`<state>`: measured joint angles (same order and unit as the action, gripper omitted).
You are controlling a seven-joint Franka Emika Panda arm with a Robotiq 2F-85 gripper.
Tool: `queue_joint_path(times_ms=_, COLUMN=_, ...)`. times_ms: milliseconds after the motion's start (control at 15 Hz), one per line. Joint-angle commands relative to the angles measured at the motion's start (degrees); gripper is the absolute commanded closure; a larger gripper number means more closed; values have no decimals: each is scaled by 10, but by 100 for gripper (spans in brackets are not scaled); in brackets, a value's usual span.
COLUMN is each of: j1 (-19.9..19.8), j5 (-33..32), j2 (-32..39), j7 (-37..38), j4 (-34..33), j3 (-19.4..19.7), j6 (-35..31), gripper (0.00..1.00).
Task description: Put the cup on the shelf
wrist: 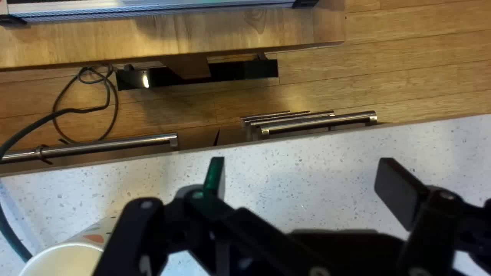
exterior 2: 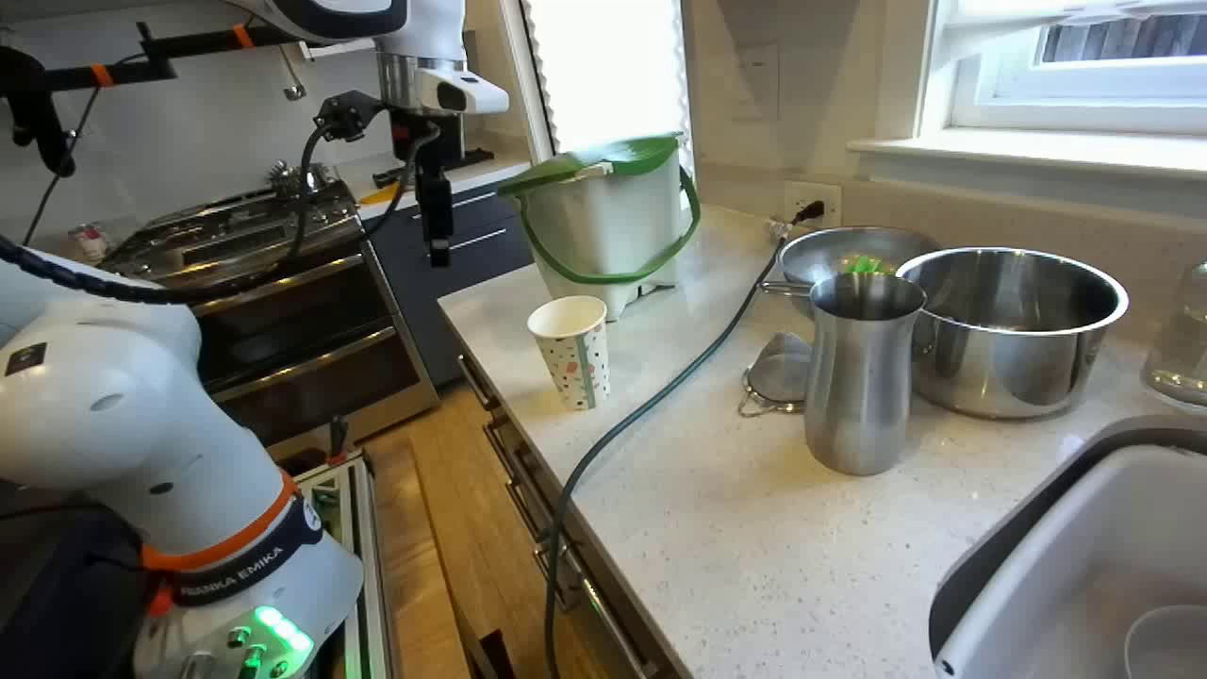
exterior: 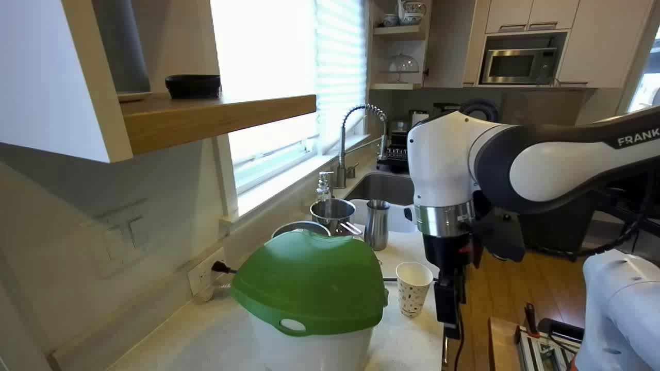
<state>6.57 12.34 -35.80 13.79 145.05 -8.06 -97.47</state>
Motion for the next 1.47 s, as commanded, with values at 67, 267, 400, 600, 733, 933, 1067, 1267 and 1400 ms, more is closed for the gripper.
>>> queue_joint_path(times_ms=67, j1=-5, j5=2, j2=0, j7=-2, j4=-1, j3=-4, j6=1, gripper=0)
queue_joint_path(times_ms=267, j1=-5, j5=2, j2=0, j7=-2, j4=-1, j3=-4, j6=1, gripper=0)
queue_joint_path(times_ms=400, j1=-7, j5=-14, j2=5, j7=-19, j4=-2, j3=-2, j6=-6, gripper=0)
queue_joint_path(times_ms=600, j1=-16, j5=-43, j2=28, j7=-94, j4=-15, j3=29, j6=-21, gripper=0)
queue_joint_path(times_ms=733, j1=-20, j5=-56, j2=35, j7=-159, j4=-17, j3=55, j6=-38, gripper=0)
queue_joint_path(times_ms=933, j1=-28, j5=-66, j2=46, j7=-242, j4=-21, j3=97, j6=-52, gripper=0)
queue_joint_path(times_ms=1067, j1=-35, j5=-66, j2=54, j7=-293, j4=-25, j3=125, j6=-61, gripper=0)
queue_joint_path(times_ms=1267, j1=-44, j5=-78, j2=60, j7=-370, j4=-24, j3=158, j6=-92, gripper=0)
queue_joint_path(times_ms=1400, j1=-48, j5=-88, j2=65, j7=-413, j4=-22, j3=174, j6=-112, gripper=0)
